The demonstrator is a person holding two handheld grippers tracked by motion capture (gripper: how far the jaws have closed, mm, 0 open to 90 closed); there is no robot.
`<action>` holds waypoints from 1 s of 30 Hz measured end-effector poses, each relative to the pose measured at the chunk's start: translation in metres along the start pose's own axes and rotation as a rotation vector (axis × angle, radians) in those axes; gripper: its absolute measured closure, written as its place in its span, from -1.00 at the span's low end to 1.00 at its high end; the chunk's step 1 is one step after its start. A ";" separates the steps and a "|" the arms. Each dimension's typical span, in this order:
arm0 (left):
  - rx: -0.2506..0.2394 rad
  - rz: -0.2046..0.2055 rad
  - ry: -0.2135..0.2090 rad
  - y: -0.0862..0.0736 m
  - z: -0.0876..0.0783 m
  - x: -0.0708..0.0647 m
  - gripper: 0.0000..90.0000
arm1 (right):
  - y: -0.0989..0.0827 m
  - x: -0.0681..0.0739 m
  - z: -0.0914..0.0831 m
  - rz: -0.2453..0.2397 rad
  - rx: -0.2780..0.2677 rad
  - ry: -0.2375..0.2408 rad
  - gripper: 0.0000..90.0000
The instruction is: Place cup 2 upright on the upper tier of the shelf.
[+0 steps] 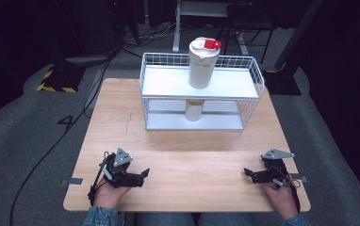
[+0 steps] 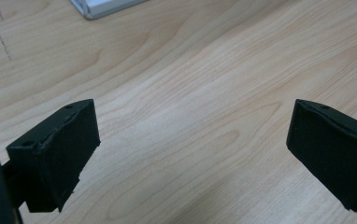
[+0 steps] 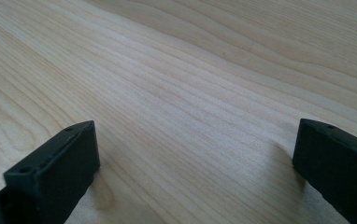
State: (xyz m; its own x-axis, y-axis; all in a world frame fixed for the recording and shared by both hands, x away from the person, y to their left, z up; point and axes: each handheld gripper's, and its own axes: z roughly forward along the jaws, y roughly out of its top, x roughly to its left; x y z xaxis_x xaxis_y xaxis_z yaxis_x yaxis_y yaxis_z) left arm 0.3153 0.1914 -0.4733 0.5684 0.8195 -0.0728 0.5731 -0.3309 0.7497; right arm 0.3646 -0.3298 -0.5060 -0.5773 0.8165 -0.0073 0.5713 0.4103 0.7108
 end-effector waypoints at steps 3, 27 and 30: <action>0.021 0.008 0.007 -0.003 0.005 0.001 -0.93 | 0.000 0.000 0.000 -0.001 0.001 -0.001 -0.99; 0.099 -0.009 0.087 -0.016 0.030 0.007 -0.99 | 0.000 0.000 0.000 0.002 -0.001 0.000 -0.99; 0.118 -0.021 0.085 -0.015 0.032 0.010 -1.00 | 0.000 0.000 0.000 0.002 -0.001 0.000 -0.99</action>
State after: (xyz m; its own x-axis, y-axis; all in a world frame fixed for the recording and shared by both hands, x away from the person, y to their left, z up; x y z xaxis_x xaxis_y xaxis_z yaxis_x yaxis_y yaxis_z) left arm 0.3311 0.1897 -0.5060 0.5063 0.8619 -0.0279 0.6526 -0.3618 0.6657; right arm 0.3645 -0.3296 -0.5061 -0.5759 0.8175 -0.0058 0.5721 0.4081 0.7114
